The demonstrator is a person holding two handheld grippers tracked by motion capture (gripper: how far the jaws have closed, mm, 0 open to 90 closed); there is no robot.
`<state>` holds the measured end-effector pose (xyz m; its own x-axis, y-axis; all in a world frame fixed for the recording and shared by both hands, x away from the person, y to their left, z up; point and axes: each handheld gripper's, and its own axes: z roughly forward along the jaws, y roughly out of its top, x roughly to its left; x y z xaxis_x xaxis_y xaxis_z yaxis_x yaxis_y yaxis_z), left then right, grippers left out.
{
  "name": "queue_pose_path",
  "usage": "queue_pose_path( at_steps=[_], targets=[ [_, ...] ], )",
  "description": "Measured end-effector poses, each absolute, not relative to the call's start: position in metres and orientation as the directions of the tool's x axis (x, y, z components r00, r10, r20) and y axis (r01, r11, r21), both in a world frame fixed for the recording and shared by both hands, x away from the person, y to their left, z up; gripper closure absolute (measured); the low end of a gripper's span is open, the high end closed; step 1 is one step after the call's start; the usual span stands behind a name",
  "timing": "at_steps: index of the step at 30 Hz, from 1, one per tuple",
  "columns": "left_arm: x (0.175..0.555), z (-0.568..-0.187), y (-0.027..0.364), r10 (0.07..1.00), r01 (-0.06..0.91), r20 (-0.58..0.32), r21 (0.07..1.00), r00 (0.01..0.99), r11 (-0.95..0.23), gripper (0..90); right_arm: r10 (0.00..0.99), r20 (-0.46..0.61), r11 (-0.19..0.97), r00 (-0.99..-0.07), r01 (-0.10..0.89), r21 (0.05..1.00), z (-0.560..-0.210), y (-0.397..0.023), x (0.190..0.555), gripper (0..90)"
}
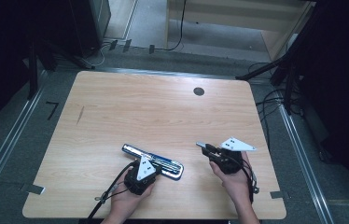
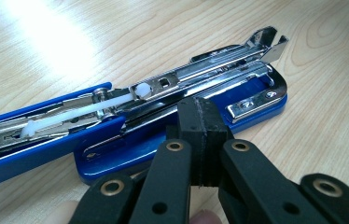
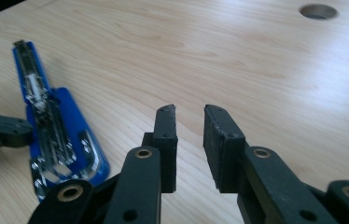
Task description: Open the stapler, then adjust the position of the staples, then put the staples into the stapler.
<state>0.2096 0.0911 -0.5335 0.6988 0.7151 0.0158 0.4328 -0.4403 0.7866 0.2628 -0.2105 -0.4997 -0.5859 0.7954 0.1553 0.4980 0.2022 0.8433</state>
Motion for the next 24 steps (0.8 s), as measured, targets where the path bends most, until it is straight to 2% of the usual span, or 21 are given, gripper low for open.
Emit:
queue_pose_path(
  at_steps=[13, 20, 21, 24],
  targets=[
    [0.21, -0.533, 0.091, 0.715, 0.434, 0.014, 0.786, 0.699, -0.44, 90.0, 0.865, 0.127, 0.172, -0.485, 0.525, 0.834, -0.509, -0.248, 0.254, 74.4],
    [0.21, -0.533, 0.091, 0.715, 0.434, 0.014, 0.786, 0.699, -0.44, 90.0, 0.844, 0.115, 0.219, -0.524, 0.531, 0.818, -0.515, -0.243, 0.267, 73.0],
    [0.21, -0.533, 0.091, 0.715, 0.435, 0.013, 0.786, 0.699, -0.439, 90.0, 0.842, 0.111, 0.225, -0.528, 0.531, 0.817, -0.516, -0.241, 0.269, 74.0],
    [0.21, -0.534, 0.091, 0.716, 0.434, 0.015, 0.787, 0.698, -0.439, 90.0, 0.835, 0.103, 0.237, -0.54, 0.523, 0.819, -0.517, -0.237, 0.276, 85.9]
  ],
)
